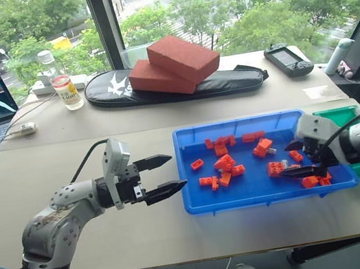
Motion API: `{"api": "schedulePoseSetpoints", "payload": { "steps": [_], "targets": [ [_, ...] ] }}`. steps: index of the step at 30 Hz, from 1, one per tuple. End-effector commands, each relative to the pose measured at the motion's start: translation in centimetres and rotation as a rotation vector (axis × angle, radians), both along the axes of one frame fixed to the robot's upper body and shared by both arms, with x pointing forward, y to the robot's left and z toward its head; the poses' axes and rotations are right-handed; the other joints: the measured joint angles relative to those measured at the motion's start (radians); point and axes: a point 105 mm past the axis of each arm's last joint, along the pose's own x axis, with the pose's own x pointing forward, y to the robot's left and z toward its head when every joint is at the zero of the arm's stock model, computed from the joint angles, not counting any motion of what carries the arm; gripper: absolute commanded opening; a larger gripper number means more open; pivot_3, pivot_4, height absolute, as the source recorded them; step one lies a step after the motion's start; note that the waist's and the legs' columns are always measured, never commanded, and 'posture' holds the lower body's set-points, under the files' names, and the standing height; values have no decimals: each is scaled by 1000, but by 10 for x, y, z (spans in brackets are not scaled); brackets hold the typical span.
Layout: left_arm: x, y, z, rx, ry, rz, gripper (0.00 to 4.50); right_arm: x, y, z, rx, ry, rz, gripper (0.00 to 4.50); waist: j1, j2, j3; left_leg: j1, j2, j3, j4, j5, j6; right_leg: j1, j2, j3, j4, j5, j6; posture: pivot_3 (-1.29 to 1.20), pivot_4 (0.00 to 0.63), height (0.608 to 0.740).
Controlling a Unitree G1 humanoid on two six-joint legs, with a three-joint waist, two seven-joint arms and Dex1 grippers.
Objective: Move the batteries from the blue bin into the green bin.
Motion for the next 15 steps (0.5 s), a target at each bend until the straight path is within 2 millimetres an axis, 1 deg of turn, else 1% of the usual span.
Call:
{"api": "schedulePoseSetpoints", "payload": {
  "steps": [1, 4, 7, 11, 15],
  "targets": [
    [-4, -2, 7, 0, -25, -16, 4500, 5, 2, 7, -25, -15, 54, 4090, 0, 0, 0, 0, 0, 0, 0, 0, 0, 0, 0, 0, 0, 0, 0, 0, 150, 740],
    [-5, -3, 7, 1, -21, -24, 4500, 5, 3, -3, -29, 22, 73, 4090, -3, 0, 0, 0, 0, 0, 0, 0, 0, 0, 0, 0, 0, 0, 0, 0, 150, 740],
    [-7, -4, 7, 2, -18, -30, 4500, 7, -1, -12, -57, 44, 74, 4090, -2, 0, 0, 0, 0, 0, 0, 0, 0, 0, 0, 0, 0, 0, 0, 0, 150, 740],
    [-10, -5, 5, 3, -8, -41, 4500, 8, 2, -17, -50, 60, 87, 4090, -2, 0, 0, 0, 0, 0, 0, 0, 0, 0, 0, 0, 0, 0, 0, 0, 150, 740],
    [-11, -6, 5, 1, -7, -39, 4500, 9, 0, -22, -50, 83, 79, 4090, -3, 0, 0, 0, 0, 0, 0, 0, 0, 1, 0, 0, 0, 0, 0, 0, 150, 740]
  ]
}}
